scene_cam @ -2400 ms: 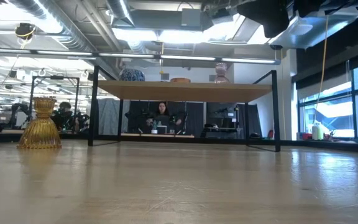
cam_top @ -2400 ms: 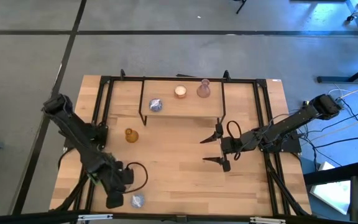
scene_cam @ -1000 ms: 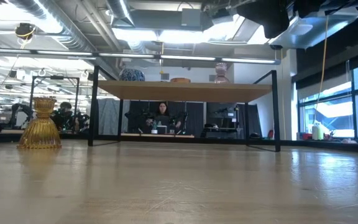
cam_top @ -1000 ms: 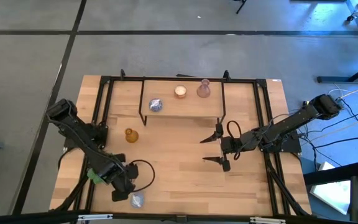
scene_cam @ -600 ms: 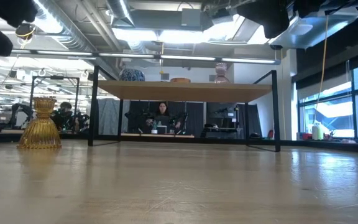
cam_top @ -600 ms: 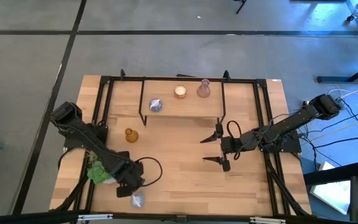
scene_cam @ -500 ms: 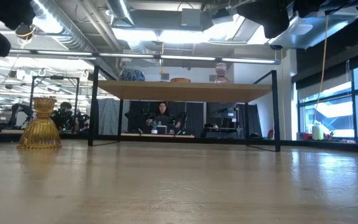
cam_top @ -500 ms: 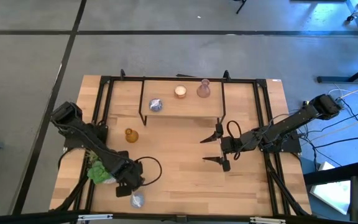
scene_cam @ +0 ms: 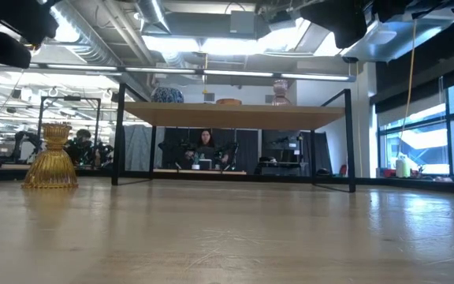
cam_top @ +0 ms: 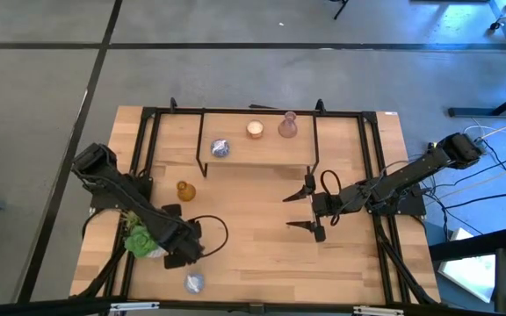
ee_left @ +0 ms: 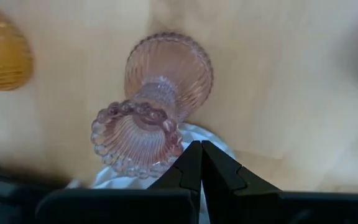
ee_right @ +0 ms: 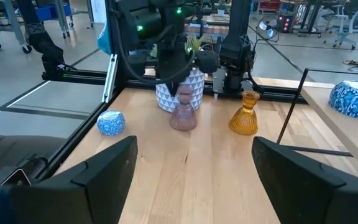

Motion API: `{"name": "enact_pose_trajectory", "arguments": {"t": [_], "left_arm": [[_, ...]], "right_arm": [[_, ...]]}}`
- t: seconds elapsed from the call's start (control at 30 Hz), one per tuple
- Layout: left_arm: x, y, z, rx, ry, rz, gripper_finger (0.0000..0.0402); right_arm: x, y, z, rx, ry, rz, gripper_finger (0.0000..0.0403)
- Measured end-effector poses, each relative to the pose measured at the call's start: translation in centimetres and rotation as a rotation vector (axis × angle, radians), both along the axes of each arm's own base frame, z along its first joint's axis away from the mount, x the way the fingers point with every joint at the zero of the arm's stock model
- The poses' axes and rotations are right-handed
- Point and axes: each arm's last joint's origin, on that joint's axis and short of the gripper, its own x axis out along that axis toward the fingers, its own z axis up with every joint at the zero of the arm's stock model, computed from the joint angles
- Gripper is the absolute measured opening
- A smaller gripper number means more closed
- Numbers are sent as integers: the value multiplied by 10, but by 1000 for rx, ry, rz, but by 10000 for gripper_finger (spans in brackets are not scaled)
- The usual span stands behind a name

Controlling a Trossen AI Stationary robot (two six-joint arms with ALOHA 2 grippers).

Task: Pick & Place candle stick holders
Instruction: Put the pink glass candle holder on the shelf

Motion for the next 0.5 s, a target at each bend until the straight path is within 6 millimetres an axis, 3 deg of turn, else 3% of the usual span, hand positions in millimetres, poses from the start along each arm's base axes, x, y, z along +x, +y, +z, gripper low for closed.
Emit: {"name": "enact_pose_trajectory", "arguments": {"t": [0.5], "left_arm": [[5, 25, 2, 157, 25, -16, 2]], "right_arm": [[0, 0, 0, -1, 0, 1, 321]]}}
